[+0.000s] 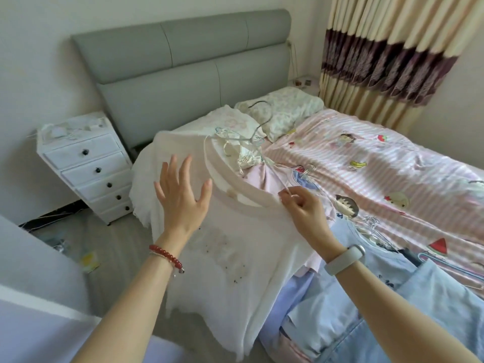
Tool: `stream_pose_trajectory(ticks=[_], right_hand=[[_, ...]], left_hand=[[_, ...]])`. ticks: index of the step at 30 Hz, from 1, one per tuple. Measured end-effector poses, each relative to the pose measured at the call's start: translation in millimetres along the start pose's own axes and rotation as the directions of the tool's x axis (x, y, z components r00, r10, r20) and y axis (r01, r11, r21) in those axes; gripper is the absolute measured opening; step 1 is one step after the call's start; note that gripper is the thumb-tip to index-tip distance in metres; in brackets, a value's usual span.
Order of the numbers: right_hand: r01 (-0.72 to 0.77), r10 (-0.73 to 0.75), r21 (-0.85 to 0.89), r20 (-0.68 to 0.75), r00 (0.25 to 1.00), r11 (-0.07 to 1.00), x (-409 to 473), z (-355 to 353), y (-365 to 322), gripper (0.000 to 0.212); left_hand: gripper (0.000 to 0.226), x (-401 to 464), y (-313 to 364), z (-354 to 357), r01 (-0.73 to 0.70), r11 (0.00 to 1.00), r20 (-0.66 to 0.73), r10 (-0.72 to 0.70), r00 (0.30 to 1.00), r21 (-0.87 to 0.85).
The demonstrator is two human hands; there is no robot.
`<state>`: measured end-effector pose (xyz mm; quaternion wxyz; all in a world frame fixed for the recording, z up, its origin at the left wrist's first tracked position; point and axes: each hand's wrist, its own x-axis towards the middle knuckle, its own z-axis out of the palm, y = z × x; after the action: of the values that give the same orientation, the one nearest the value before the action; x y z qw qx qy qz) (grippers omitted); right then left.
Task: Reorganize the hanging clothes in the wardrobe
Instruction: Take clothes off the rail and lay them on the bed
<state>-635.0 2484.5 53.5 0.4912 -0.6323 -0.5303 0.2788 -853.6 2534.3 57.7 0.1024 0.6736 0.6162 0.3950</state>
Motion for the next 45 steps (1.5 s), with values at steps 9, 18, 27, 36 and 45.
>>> stream_pose_trajectory(ticks=[9, 18, 27, 36, 45], right_hand=[[-0.128, 0.146, 0.091, -0.231, 0.962, 0.988, 123, -38, 33, 0.015], [-0.301, 0.244, -0.286, -0.216, 0.945, 0.910, 262, -57, 211, 0.023], [-0.361, 0.362, -0.594, -0.124, 0.924, 0.719, 279, -52, 374, 0.024], [-0.198, 0.449, -0.795, 0.103, 0.888, 0.574, 260, -32, 388, 0.051], [0.145, 0.186, -0.611, 0.444, 0.877, 0.778, 184, 32, 260, 0.046]], left_hand=[[0.060, 53, 9, 105, 0.018, 1.000, 0.318, -0.022, 0.948, 0.016], [0.060, 93, -7, 277, 0.007, 0.966, 0.625, -0.174, 0.761, 0.260], [0.060, 36, -62, 399, -0.051, 0.884, 0.807, -0.399, 0.436, 0.465], [0.056, 24, -69, 404, -0.069, 0.879, 0.796, -0.391, 0.462, 0.472], [0.048, -2, -47, 272, 0.001, 0.825, 0.489, -0.336, 0.805, 0.565]])
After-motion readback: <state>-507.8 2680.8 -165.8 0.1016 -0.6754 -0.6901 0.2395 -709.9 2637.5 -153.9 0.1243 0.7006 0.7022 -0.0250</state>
